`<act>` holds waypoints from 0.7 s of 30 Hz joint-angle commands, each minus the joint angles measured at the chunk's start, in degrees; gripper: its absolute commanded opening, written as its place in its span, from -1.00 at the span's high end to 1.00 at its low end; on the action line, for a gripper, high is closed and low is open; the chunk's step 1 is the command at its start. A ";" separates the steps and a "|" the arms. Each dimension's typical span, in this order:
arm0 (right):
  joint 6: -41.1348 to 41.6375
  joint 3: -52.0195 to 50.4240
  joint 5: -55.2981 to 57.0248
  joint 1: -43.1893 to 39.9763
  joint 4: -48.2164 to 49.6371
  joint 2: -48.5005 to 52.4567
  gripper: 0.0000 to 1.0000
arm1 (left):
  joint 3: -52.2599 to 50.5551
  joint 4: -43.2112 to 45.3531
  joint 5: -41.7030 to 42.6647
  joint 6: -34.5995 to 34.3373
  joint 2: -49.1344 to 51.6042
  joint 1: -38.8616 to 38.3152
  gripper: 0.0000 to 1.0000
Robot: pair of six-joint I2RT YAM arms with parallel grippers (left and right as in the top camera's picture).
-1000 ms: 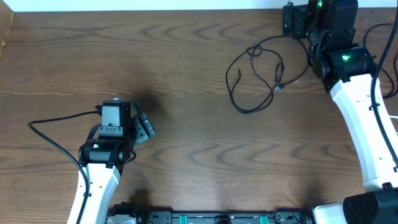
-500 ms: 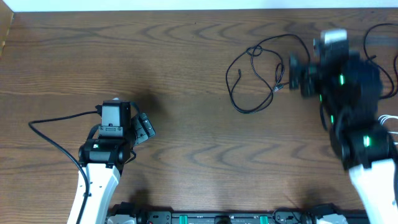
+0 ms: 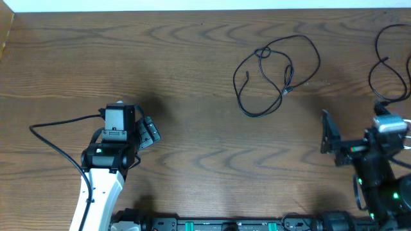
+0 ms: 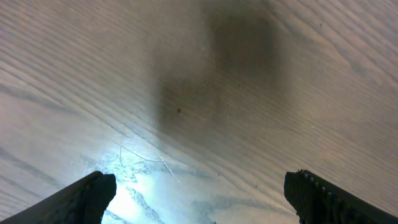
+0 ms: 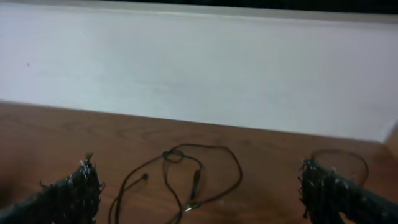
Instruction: Untangle cables
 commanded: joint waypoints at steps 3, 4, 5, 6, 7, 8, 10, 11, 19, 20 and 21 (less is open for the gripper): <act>9.11 -0.72 -1.92 -5.46 0.28 -5.18 -0.98 | 0.33 -0.07 -0.55 0.28 0.17 0.31 -0.87; 9.99 -0.70 -1.92 -6.05 0.31 -6.23 -0.98 | 0.33 -0.07 -0.55 0.28 0.17 0.31 -0.87; 10.19 -0.70 -1.92 -6.51 0.33 -7.23 -0.98 | 0.33 -0.07 -0.52 0.28 0.17 0.31 -0.87; 10.14 -0.66 -1.90 -6.78 0.33 -8.07 -0.98 | 0.33 -0.07 -0.55 0.28 0.17 0.31 -0.87; 10.14 -0.57 -1.90 -7.08 0.33 -9.07 -0.99 | 0.33 -0.07 -0.55 0.28 0.17 0.31 -0.87; 10.14 -0.46 -1.90 -7.32 0.35 -9.86 -0.98 | 0.33 -0.07 -0.55 0.28 0.17 0.31 -0.87; 10.14 0.04 -1.88 -7.80 0.44 -11.72 -0.99 | 0.33 -0.07 -0.55 0.28 0.17 0.31 -0.87; 10.14 0.28 -1.88 -7.87 0.44 -12.33 -0.98 | 0.33 -0.07 -0.55 0.28 0.17 0.31 -0.87; 10.16 2.89 -1.90 -7.89 0.07 -15.54 -0.98 | 0.33 -0.07 -0.55 0.28 0.17 0.31 -0.87; 10.14 3.13 -1.90 -7.89 0.07 -16.09 -0.98 | 0.33 -0.07 -0.55 0.28 0.17 0.31 -0.87; 10.14 3.26 -1.90 -7.89 0.07 -16.61 -0.99 | 0.33 -0.07 -0.55 0.28 0.17 0.31 -0.88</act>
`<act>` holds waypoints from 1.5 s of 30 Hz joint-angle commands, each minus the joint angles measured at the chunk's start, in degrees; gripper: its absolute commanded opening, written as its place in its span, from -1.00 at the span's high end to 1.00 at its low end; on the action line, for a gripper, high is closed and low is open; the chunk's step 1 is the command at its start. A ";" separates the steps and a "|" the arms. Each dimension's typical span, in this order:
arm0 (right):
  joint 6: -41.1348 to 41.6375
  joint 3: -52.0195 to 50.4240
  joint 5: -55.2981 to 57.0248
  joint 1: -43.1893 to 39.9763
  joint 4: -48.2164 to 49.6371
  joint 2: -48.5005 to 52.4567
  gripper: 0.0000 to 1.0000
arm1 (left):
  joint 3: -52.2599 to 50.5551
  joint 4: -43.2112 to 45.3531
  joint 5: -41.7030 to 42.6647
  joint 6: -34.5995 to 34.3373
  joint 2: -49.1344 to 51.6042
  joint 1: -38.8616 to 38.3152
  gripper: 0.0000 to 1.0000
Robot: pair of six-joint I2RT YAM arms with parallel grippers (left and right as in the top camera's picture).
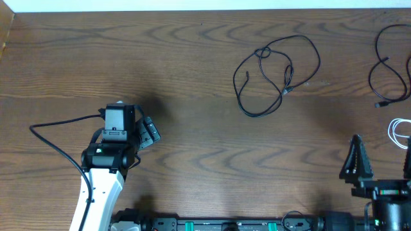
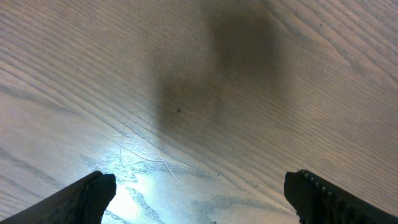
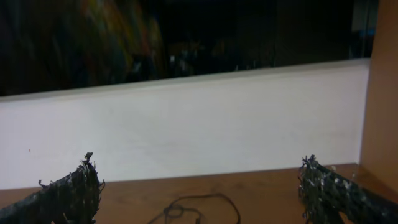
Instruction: Untangle cables
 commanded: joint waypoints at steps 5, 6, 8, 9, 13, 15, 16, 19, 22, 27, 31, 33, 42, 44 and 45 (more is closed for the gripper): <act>0.98 2.56 -0.33 -0.28 -0.04 -4.98 -0.99 | 0.33 -0.07 -0.55 0.28 0.17 0.31 -0.87; 0.98 2.78 -0.33 -0.39 -0.02 -5.42 -0.98 | 0.33 -0.07 -0.55 0.28 0.17 0.31 -0.87; 0.98 3.50 -0.33 -0.81 -0.04 -6.12 -0.98 | 0.33 -0.07 -0.55 0.28 0.17 0.31 -0.88; 0.96 3.89 -0.33 -0.98 -0.02 -6.32 -0.99 | 0.33 -0.07 -0.55 0.28 0.17 0.31 -0.87; 0.98 5.97 -0.33 -1.44 0.00 -6.88 -0.98 | 0.33 -0.04 -0.55 0.28 0.17 0.31 -0.87; 0.98 7.15 -0.33 -1.64 -0.02 -7.32 -0.98 | 0.33 -0.07 -0.55 0.28 0.17 0.31 -0.87; 0.98 7.63 -0.33 -1.68 -0.04 -7.58 -0.99 | 0.33 -0.09 -0.55 0.28 0.17 0.31 -0.88; 0.98 9.57 -0.35 -1.84 -0.81 -7.91 -0.99 | 0.33 -0.07 -0.55 0.28 0.17 0.31 -0.88; 0.98 11.52 -0.35 -2.10 -1.49 -7.91 -0.99 | 0.33 -0.09 -0.55 0.28 0.17 0.31 -0.88; 1.01 15.34 -1.20 -2.38 -2.84 -7.91 -0.99 | 0.33 -0.07 -0.55 0.28 0.17 0.31 -0.87; 1.01 17.42 -4.44 -2.29 -5.81 -7.91 -0.98 | 0.33 -0.07 -0.55 0.28 0.17 0.31 -0.87; 0.98 17.84 -5.05 -2.14 -5.92 -7.91 -0.99 | 0.33 -0.07 -0.55 0.28 0.17 0.31 -0.87; 0.83 19.04 -5.01 -0.90 -5.99 -7.91 -0.98 | 0.33 -0.09 -0.55 0.28 0.17 0.31 -0.87; 0.11 19.23 -5.05 -0.70 -6.05 -7.91 -0.98 | 0.33 -0.07 -0.55 0.28 0.17 0.31 -0.87; 0.11 19.32 -5.05 -0.70 -6.19 -7.91 -0.98 | 0.33 -0.07 -0.55 0.28 0.17 0.31 -0.87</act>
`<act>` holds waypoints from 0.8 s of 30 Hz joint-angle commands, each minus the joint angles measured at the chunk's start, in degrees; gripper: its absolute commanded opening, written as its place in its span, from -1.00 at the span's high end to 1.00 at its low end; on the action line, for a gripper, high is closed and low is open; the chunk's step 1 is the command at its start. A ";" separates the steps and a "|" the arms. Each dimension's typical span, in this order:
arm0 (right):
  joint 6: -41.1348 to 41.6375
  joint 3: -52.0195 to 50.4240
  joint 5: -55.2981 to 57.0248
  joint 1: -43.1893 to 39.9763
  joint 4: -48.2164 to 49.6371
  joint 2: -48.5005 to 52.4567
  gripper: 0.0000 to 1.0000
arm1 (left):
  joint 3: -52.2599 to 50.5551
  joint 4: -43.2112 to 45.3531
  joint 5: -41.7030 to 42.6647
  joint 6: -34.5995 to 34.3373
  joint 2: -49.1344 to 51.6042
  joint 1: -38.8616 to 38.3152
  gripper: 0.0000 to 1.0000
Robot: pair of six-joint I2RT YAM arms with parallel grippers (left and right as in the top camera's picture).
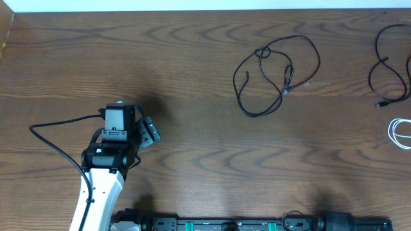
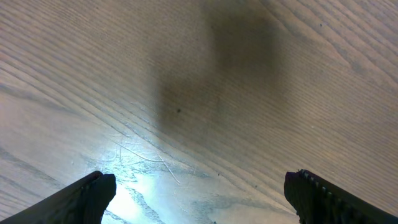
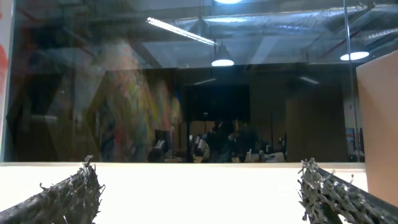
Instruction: Untangle cables
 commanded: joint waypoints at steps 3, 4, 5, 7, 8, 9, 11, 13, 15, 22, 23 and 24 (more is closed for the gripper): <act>-0.07 0.90 -0.59 0.87 0.63 -0.59 -0.99 | 0.33 -0.07 -0.55 0.28 0.17 0.31 -0.88; -0.07 0.90 -0.59 0.87 1.14 -0.59 -0.98 | 0.33 -0.07 -0.55 0.28 0.17 0.31 -0.87; -0.07 0.90 -0.57 0.87 1.66 -0.59 -0.98 | 0.33 -0.07 -0.55 0.28 0.17 0.31 -0.87; -0.04 0.85 -0.59 0.87 2.34 -0.57 -0.98 | 0.33 -0.07 -0.55 0.28 0.17 0.31 -0.87; -0.07 0.76 -0.57 0.87 2.89 -0.57 -0.98 | 0.33 -0.07 -0.55 0.28 0.17 0.31 -0.88; -0.09 0.72 -0.55 0.87 3.37 -0.57 -0.98 | 0.33 -0.07 -0.55 0.28 0.17 0.31 -0.87; -0.35 0.74 -0.57 0.85 4.44 -0.57 -0.99 | 0.33 -0.07 -0.55 0.28 0.17 0.31 -0.87; -1.46 0.74 -0.57 0.83 5.20 -0.57 -0.98 | 0.33 -0.07 -0.55 0.28 0.17 0.31 -0.87; -1.92 0.72 -0.46 0.81 6.73 -0.57 -0.99 | 0.33 -0.09 -0.55 0.28 0.17 0.31 -0.87; -1.77 0.72 -0.35 0.81 14.53 -0.46 -0.99 | 0.33 -0.07 -0.55 0.28 0.17 0.31 -0.87; -1.77 0.72 -0.35 0.81 14.56 -0.46 -0.98 | 0.33 -0.07 -0.55 0.28 0.17 0.31 -0.87; -1.77 0.66 -0.35 0.81 14.53 -0.46 -0.99 | 0.33 -0.07 -0.55 0.28 0.17 0.31 -0.88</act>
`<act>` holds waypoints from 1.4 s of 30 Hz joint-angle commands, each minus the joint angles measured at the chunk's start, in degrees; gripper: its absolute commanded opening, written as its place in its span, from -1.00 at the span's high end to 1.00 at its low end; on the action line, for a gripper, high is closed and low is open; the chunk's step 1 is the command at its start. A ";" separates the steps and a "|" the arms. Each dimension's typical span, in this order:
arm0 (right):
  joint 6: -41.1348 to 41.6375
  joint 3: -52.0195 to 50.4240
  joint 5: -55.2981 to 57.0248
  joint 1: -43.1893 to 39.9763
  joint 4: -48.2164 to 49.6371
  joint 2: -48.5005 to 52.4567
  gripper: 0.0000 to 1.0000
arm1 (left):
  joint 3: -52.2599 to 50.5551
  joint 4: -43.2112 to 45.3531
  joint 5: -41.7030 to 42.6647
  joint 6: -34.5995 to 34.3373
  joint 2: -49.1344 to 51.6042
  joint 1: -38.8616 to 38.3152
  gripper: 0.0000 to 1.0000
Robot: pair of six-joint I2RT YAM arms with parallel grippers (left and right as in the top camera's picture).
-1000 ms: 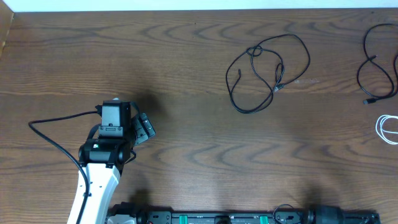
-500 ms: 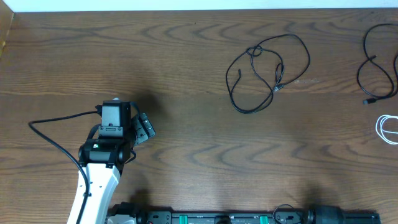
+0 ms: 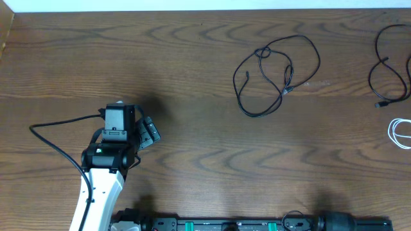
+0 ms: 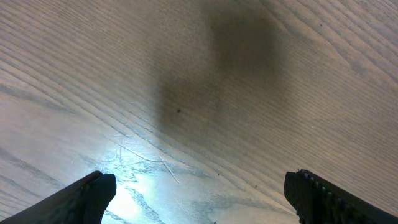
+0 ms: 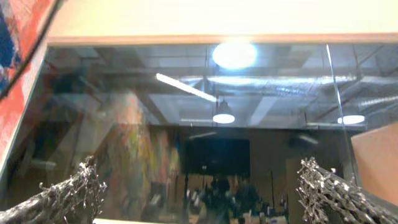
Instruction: Untangle cables
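Note:
A tangled black cable (image 3: 276,74) lies in loose loops on the wooden table (image 3: 192,128), right of centre. A second black cable (image 3: 387,64) curls at the right edge, and a white cable (image 3: 401,133) lies just below it. My left gripper (image 3: 149,133) hangs at the left, far from all cables. In its wrist view the left gripper (image 4: 199,199) stands open over bare wood. My right gripper (image 5: 199,193) is open and empty, aimed up at a glass wall and ceiling lights. The right arm is out of the overhead view.
The left arm's own black lead (image 3: 58,138) trails over the table's left side. A white wall strip (image 3: 205,5) borders the far edge. The robot's base rail (image 3: 231,224) runs along the near edge.
The right wrist view has tilted further up, losing the white strip at its bottom and gaining a pale band at the top. The left arm and the cables have not moved.
My right arm first stood over the table's right side, open, facing the black cable loops. Then it was back at the near edge, with the white cable uncovered. Later it was out of the overhead view, facing the room. The left gripper stayed open throughout.

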 commanded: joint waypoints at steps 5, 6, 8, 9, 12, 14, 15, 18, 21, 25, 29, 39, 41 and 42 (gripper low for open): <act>-0.63 -0.52 -0.35 0.81 -1.07 -0.46 -0.99 | 0.33 -0.07 -0.55 0.28 0.17 0.31 -0.88; -0.66 -0.52 -0.35 0.81 -2.12 -0.46 -0.99 | 0.33 -0.07 -0.55 0.28 0.17 0.31 -0.88; -0.66 -0.52 -0.35 0.81 -3.87 -0.46 -0.98 | 0.33 -0.07 -0.55 0.28 0.17 0.31 -0.87; -0.66 -0.52 -0.35 0.81 -5.09 -0.46 -0.98 | 0.33 -0.07 -0.55 0.28 0.17 0.31 -0.87; -0.63 -0.52 -0.35 0.81 -9.86 -0.46 -0.99 | 0.33 -0.07 -0.55 0.28 0.17 0.31 -0.88; -0.61 -0.52 -0.39 0.81 -13.99 -0.46 -0.99 | 0.33 -0.07 -0.55 0.28 0.17 0.31 -0.88; -0.63 -0.52 -0.37 0.81 -16.85 -0.46 -0.99 | 0.33 -0.07 -0.55 0.28 0.17 0.31 -0.88; -0.63 -0.52 -0.37 0.81 -25.77 -0.46 -0.99 | 0.33 -0.07 -0.55 0.28 0.17 0.31 -0.88; -0.63 -0.52 -0.50 0.81 -33.38 -0.46 -0.99 | 0.33 -0.07 -0.55 0.28 0.17 0.31 -0.87; -0.63 -0.52 -0.57 0.81 -36.20 -0.46 -0.98 | 0.33 -0.07 -0.55 0.28 0.17 0.31 -0.87; -0.63 -0.52 -0.52 0.81 -36.24 -0.46 -0.98 | 0.33 -0.07 -0.55 0.28 0.17 0.31 -0.87; -0.66 -0.52 0.11 0.81 -36.24 -0.46 -0.98 | 0.33 -0.07 -0.55 0.28 0.17 0.31 -0.87; -0.63 -0.52 0.09 0.81 -36.22 -0.46 -0.98 | 0.33 -0.07 -0.55 0.28 0.17 0.31 -0.88; -0.61 -0.52 0.07 0.81 -36.22 -0.46 -0.98 | 0.33 -0.07 -0.55 0.28 0.17 0.31 -0.87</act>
